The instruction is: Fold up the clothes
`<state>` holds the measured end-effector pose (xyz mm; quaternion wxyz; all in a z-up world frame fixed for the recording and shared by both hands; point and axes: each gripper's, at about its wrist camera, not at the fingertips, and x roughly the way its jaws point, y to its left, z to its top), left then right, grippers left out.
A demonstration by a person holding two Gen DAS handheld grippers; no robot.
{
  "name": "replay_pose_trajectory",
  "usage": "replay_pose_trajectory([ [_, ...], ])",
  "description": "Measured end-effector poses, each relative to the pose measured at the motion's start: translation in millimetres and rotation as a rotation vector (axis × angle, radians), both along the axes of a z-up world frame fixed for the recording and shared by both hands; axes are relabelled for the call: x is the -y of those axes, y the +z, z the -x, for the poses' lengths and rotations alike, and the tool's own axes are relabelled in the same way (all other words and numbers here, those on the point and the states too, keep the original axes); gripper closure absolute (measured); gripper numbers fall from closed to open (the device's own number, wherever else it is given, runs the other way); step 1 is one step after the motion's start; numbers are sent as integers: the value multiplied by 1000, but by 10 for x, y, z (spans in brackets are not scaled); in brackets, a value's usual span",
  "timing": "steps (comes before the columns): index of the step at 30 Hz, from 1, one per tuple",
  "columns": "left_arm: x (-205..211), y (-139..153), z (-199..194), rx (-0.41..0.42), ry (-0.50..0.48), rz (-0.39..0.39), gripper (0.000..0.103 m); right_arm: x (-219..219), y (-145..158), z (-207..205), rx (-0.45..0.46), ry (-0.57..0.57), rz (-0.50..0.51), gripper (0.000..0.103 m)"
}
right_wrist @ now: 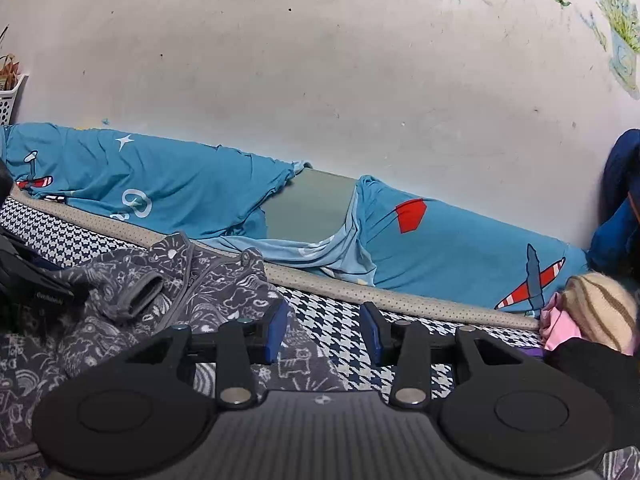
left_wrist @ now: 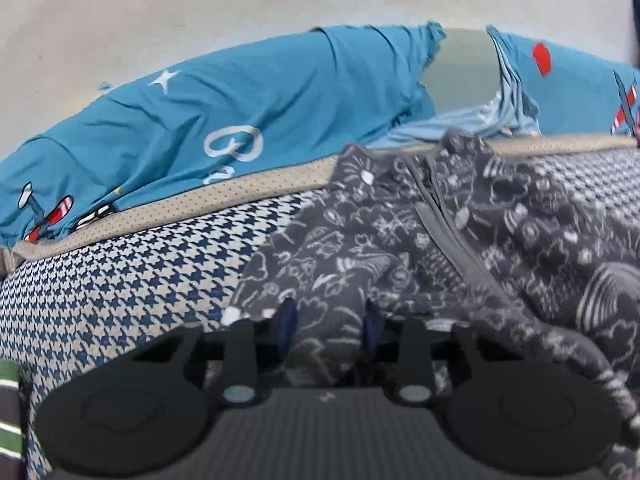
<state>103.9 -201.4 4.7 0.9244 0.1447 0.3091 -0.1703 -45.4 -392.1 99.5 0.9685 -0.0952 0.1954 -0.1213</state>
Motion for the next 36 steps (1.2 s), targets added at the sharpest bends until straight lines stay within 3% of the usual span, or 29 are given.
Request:
replay_pose_trajectory([
  [6,-126,161,90,50,29,75,81,20,-28,-34,-7,-8,-17,64],
  [9,-242,244,103,34,45,133,81,29,-41,-51,-12,-12,-27,64],
  [17,-511,346,76,43,120,181,81,4,-89,-124,-28,-10,-36,64],
  [29,-1091,560,51,188,354,164,84,-91,-174,-209,-47,9,-18,64],
  [33,-1382,587,-5,136,395,226,84,-116,-197,-230,-51,24,-13,64],
  [36,-1453,583,13,101,345,258,83,-144,-217,-253,-55,34,-4,64],
])
